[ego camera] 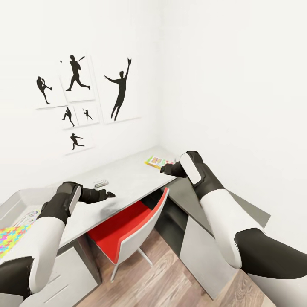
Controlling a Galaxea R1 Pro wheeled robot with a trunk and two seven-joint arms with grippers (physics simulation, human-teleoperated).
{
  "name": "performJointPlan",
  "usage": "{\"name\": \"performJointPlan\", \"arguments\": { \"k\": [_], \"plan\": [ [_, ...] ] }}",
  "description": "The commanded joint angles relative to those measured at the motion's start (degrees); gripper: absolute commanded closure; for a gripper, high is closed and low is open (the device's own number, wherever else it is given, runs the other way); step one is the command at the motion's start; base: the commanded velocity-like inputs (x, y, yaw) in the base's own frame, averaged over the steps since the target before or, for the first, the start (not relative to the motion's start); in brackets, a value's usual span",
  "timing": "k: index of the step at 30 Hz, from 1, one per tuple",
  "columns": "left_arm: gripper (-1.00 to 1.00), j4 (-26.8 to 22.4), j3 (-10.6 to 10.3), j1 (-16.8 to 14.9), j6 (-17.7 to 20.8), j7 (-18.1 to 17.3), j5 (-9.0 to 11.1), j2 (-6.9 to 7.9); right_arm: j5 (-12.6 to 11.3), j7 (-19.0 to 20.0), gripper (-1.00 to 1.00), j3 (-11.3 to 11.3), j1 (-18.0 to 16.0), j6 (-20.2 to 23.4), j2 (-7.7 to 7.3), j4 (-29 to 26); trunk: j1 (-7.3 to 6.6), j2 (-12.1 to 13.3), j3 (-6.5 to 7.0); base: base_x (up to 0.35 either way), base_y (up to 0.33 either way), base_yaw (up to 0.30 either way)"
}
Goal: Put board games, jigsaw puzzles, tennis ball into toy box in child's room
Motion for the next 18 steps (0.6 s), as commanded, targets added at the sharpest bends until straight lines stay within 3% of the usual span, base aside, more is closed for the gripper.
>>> {"name": "performJointPlan", "arguments": {
  "k": [1,5,12,15,18],
  "plan": [
    [-1.0,0.0,0.2,-0.1,0.2,-0.5,-0.5,0.01,-0.6,-0.6,-1.0,0.1,-0.1,0.2,0.0,0.0,0.04,-0.1,-0.13,0.062,0.173,0.0],
    [-1.0,0.0,0.2,-0.2,0.2,-0.5,-0.5,0.08,-0.6,-0.5,-1.0,-0.6,-0.1,1.9,0.0,-0.2,0.04,-0.1,-0.13,0.032,0.088,0.0],
    [-1.0,-0.2,0.2,-1.7,0.5,-0.8,-0.5,0.48,-0.7,-0.4,-1.0,-7.9,0.0,4.3,0.0,-0.5,0.04,-0.1,-0.13,0.055,0.017,0.0],
    [-1.0,-0.2,0.3,-3.0,0.7,-1.0,-0.5,0.61,-1.1,-0.4,-1.0,-10.1,0.2,4.3,-1.38,-0.5,0.04,-0.1,-0.13,0.188,0.02,-0.002],
    [-1.0,-0.2,0.3,-3.9,0.8,-1.1,-0.5,0.63,-1.9,-0.4,-1.0,-10.7,0.4,4.3,-2.35,-0.5,0.04,-0.1,-0.05,0.225,0.024,-0.062]
  ]
}}
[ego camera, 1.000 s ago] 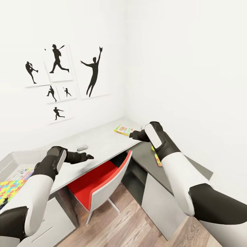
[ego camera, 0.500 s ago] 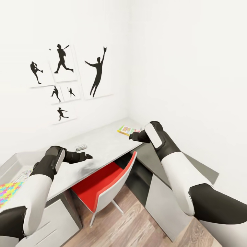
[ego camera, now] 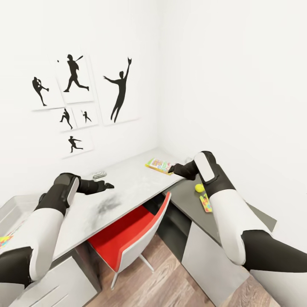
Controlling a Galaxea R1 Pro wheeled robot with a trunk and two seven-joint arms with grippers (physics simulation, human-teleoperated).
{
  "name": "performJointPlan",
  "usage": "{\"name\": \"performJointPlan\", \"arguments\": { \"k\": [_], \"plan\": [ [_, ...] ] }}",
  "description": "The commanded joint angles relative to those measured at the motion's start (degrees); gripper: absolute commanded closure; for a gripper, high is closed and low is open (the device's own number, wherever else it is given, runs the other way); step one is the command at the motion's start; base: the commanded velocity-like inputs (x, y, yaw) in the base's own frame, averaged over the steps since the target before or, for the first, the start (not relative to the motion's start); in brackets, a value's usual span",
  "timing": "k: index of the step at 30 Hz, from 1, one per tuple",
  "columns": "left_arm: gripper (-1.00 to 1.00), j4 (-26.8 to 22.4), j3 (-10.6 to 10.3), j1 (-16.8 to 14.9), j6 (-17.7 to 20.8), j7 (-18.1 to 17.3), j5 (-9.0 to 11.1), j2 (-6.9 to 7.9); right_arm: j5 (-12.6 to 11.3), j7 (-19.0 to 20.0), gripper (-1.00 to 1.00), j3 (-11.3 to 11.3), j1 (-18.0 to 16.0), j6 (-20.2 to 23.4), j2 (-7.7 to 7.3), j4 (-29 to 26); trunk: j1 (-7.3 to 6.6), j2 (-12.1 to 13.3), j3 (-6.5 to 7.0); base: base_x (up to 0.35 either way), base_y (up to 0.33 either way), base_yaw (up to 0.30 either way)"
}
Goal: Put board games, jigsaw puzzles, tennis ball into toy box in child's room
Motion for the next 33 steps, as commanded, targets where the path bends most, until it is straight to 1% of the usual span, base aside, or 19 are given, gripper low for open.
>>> {"name": "performJointPlan", "arguments": {
  "k": [1,5,10,14,23,28,33],
  "plan": [
    [-1.0,-0.1,0.2,-0.3,0.3,-0.5,-0.5,0.01,-1.0,-0.6,-1.0,-0.3,0.0,0.1,-0.18,0.0,0.06,-0.1,-0.08,0.133,0.011,-0.134],
    [-1.0,-0.1,0.2,-0.6,0.3,-0.5,-0.5,0.06,-1.5,-0.6,-1.0,-0.3,0.1,0.1,-0.41,0.1,0.06,-0.1,0.16,0.075,0.006,-0.166],
    [-1.0,-0.1,0.2,-0.8,0.3,-0.5,-0.5,0.07,-1.7,-0.6,-1.0,-0.3,0.1,0.1,-0.33,0.3,0.06,-0.1,0.37,0.141,0.069,-0.134],
    [-1.0,-0.2,0.2,-0.8,0.4,-0.6,-0.4,0.02,-1.8,-0.6,-1.0,-0.3,0.1,0.1,-0.23,0.3,0.06,-0.1,0.41,0.105,0.058,-0.032],
    [-1.0,-0.3,0.2,-0.8,0.4,-0.7,-0.5,0.24,-1.8,-0.6,-1.0,-0.3,0.1,0.1,-0.25,0.3,0.06,-0.1,0.42,0.016,0.009,-0.005],
    [-1.0,-0.3,0.6,-0.8,0.7,-0.8,-0.4,1.12,-1.7,-0.6,-1.0,-0.3,0.1,0.1,-0.07,0.3,0.06,-0.1,0.42,0.001,0.001,0.0],
    [-1.0,-0.3,1.0,-1.2,1.3,-0.8,-0.4,1.4,-1.7,-0.6,-1.0,-0.3,0.1,0.1,-0.04,0.2,0.06,-0.1,0.42,0.0,0.0,0.0]
  ]
}}
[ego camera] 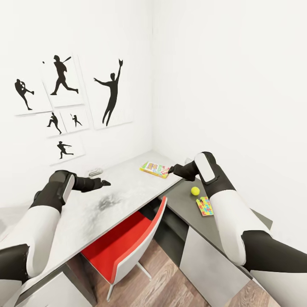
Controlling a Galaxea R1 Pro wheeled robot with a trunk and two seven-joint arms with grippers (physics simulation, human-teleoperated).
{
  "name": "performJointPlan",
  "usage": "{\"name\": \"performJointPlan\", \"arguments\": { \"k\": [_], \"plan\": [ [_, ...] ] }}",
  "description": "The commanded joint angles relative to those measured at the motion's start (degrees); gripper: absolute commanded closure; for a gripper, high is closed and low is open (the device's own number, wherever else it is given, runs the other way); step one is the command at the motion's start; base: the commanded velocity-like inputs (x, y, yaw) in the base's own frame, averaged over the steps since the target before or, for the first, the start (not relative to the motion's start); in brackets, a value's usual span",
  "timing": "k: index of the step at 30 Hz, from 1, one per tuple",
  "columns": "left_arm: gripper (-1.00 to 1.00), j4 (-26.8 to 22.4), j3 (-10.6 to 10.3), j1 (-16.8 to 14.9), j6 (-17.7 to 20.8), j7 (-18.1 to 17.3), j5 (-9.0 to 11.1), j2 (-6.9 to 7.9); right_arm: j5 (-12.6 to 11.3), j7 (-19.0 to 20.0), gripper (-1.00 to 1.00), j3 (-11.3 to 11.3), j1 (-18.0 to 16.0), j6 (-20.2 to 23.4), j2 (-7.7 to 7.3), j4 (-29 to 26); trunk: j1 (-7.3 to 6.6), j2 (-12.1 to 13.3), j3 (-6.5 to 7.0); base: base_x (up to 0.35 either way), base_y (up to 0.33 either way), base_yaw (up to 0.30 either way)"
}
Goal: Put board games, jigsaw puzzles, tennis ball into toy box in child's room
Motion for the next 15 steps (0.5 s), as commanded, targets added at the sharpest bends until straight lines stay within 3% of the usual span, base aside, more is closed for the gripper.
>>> {"name": "performJointPlan", "arguments": {
  "k": [1,9,15],
  "plan": [
    [-1.0,0.0,0.2,-0.1,0.3,-0.4,-0.4,0.0,-0.6,-0.6,-1.0,-0.2,-0.1,0.1,0.06,0.0,0.04,-0.1,-0.13,0.0,0.0,0.0],
    [-1.0,-0.5,1.5,-0.2,0.3,-0.5,-0.4,0.12,-0.6,-0.6,-1.0,-0.2,-0.1,0.1,0.25,-0.2,0.04,-0.1,-0.13,0.008,0.002,0.0],
    [-1.0,-0.6,1.9,-0.2,0.4,-0.4,-0.4,0.18,-0.6,-0.6,-1.0,-0.5,-0.1,0.1,-0.08,-0.1,0.04,-0.1,-0.13,0.18,0.076,0.0]
  ]
}}
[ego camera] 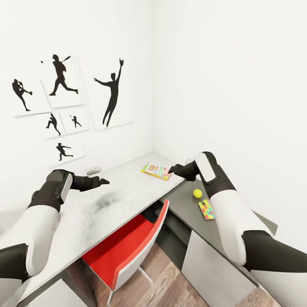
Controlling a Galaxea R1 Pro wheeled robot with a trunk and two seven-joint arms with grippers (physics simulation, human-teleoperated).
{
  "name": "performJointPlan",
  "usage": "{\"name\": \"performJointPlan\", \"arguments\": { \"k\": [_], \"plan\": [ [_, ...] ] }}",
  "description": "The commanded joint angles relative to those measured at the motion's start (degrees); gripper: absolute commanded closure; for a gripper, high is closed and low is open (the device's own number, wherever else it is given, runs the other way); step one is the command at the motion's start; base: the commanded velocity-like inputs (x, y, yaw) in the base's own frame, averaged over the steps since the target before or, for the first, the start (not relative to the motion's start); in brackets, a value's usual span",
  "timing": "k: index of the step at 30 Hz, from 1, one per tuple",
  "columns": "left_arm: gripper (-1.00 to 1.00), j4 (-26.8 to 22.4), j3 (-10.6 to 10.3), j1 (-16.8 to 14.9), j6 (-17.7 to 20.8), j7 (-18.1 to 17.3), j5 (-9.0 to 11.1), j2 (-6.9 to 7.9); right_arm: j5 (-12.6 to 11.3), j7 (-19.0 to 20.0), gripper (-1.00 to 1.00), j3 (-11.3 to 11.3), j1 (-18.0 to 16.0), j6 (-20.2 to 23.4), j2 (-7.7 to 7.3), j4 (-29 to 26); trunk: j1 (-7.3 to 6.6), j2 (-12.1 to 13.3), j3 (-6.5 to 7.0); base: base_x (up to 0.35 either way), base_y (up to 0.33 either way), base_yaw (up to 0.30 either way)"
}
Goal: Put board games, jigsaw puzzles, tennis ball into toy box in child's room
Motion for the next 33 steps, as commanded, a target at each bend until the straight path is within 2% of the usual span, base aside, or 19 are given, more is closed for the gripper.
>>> {"name": "performJointPlan", "arguments": {
  "k": [1,3,5,7,8,9,10,11,13,15,19,24,26,29,30,31,32,33],
  "plan": [
    [-1.0,0.0,0.2,-0.1,0.2,-0.4,-0.4,-0.02,-0.7,-0.5,-1.0,-0.3,-0.1,0.1,-0.11,0.1,0.06,-0.1,-0.13,0.156,0.019,0.0],
    [-1.0,-0.1,0.2,-0.1,0.1,-0.4,-0.5,-0.04,-1.3,-0.3,-1.0,-0.4,-0.1,0.1,-0.44,0.4,0.06,-0.1,-0.13,0.102,0.013,0.0],
    [-1.0,-0.1,0.1,-0.1,0.0,-0.4,-0.5,-0.02,-3.3,0.5,-1.0,-0.3,0.1,0.1,-1.35,0.5,0.06,-0.1,-0.13,0.046,0.006,0.0],
    [-1.0,-0.1,0.1,-0.1,0.0,-0.5,-0.5,0.0,-6.6,1.4,-1.0,-0.2,0.4,0.1,-2.99,0.6,0.06,-0.1,-0.13,0.024,0.003,0.0],
    [-1.0,-0.1,0.1,-0.1,0.0,-0.5,-0.5,0.01,-9.2,2.1,-1.0,0.0,0.7,0.1,-4.7,0.7,0.06,-0.1,-0.13,0.013,0.002,0.0],
    [-1.0,-0.1,0.1,-0.1,0.0,-0.5,-0.5,0.01,-10.5,2.3,-1.0,0.2,0.9,0.1,-5.69,0.7,0.06,-0.1,-0.13,0.011,0.001,0.0],
    [-1.0,-0.1,0.1,-0.1,0.0,-0.5,-0.5,0.02,-13.1,2.8,-1.0,0.6,1.3,0.1,-7.73,0.7,0.06,-0.1,-0.13,0.007,0.001,0.0],
    [-1.0,-0.1,0.1,-0.1,0.0,-0.5,-0.5,0.02,-14.3,3.0,-1.0,0.9,1.6,0.1,-8.71,0.7,0.06,-0.1,-0.13,0.005,0.001,0.0],
    [-1.0,-0.2,0.1,-0.1,-0.1,-0.5,-0.5,0.04,-18.3,3.4,-1.0,2.4,2.5,0.1,-11.63,0.7,0.06,-0.1,-0.13,0.006,0.0,0.0],
    [-1.0,-0.2,0.2,-0.1,-0.1,-0.5,-0.5,0.09,-20.6,3.6,-1.0,3.7,3.0,0.1,-12.76,0.7,0.06,-0.1,-0.13,0.043,0.0,0.0],
    [-1.0,-0.2,0.2,-0.6,0.0,-0.2,-0.5,0.09,-23.7,3.7,-1.0,5.1,3.5,0.1,-13.64,0.7,0.06,-0.1,-0.13,0.171,0.0,0.0],
    [-1.0,-0.3,0.2,-3.0,-0.3,0.3,-0.5,-0.16,-24.7,3.7,-1.0,6.4,3.7,0.1,-13.32,0.7,0.06,-0.1,-0.13,0.208,0.0,0.0],
    [-1.0,-0.6,0.2,-4.1,-0.5,0.4,-0.5,-0.29,-24.8,3.7,-1.0,8.3,3.7,0.1,-13.12,0.6,0.06,-0.1,-0.13,0.079,0.0,0.0],
    [-1.0,-0.9,0.1,-6.3,-1.4,1.2,-0.6,-0.53,-24.9,3.6,-1.0,13.5,3.7,0.1,-12.79,0.4,0.06,-0.1,-0.13,0.035,0.0,0.0],
    [-1.0,-0.9,0.1,-6.8,-1.5,1.5,-0.6,-0.62,-24.9,3.6,-1.0,14.5,3.7,0.1,-12.62,0.3,0.06,-0.1,-0.13,0.018,0.0,0.0],
    [-1.0,-0.7,0.1,-8.1,-1.7,2.4,-0.6,-0.82,-24.9,3.6,-1.0,16.3,3.7,0.1,-12.24,-0.2,0.06,-0.1,-0.13,0.012,0.0,0.0],
    [-1.0,-0.6,0.2,-8.8,-1.8,3.0,-0.6,-0.98,-24.9,3.6,-1.0,17.0,3.7,0.1,-12.07,-0.5,0.06,-0.1,-0.13,0.009,0.0,0.0],
    [-1.0,-0.2,0.2,-11.1,-2.0,5.6,-0.6,-1.86,-25.0,3.6,-1.0,18.6,3.6,0.1,-11.69,-1.9,0.06,-0.1,-0.13,0.005,0.0,0.0]
  ]
}}
